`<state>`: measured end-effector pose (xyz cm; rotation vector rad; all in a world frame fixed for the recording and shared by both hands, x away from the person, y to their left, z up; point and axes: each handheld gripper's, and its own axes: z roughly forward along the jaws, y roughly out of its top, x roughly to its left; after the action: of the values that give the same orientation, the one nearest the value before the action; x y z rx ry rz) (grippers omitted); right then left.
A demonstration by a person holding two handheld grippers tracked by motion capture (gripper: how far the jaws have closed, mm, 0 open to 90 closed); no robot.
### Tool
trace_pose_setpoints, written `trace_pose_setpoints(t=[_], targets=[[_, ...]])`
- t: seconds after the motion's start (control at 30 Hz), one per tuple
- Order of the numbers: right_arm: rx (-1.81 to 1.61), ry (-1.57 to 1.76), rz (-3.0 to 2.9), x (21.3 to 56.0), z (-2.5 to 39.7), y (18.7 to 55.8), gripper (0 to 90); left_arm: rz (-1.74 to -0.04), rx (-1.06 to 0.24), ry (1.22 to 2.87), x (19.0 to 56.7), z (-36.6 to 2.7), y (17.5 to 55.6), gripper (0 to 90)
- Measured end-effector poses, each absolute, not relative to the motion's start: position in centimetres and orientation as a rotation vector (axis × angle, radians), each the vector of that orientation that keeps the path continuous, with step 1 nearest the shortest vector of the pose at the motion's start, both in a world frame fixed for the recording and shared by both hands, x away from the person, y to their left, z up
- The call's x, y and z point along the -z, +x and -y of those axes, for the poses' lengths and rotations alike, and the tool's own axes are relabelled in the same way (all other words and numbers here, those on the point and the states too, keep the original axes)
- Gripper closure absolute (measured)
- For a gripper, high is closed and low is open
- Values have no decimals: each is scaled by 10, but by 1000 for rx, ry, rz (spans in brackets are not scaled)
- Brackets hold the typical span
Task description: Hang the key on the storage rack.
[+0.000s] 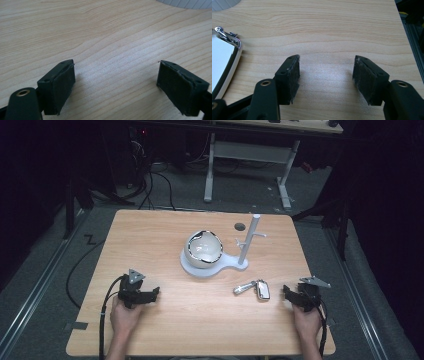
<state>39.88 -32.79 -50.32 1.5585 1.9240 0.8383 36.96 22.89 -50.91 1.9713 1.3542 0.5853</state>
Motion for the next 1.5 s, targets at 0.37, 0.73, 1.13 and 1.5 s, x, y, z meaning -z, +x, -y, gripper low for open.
trace_pose_setpoints(t=[0.37,0.73,1.13,1.5], targets=[[-842,1558,-1927,503,328,399,402,-1356,-585,1969,509,-229,370,156],[-844,1555,-1917,503,324,393,471,-1357,-586,1968,509,-229,370,162],[-886,1499,-1954,502,317,381,528,-1361,-588,1965,509,-229,370,168],[-971,1431,-1979,491,303,359,520,-1360,-589,1965,509,-229,370,168]])
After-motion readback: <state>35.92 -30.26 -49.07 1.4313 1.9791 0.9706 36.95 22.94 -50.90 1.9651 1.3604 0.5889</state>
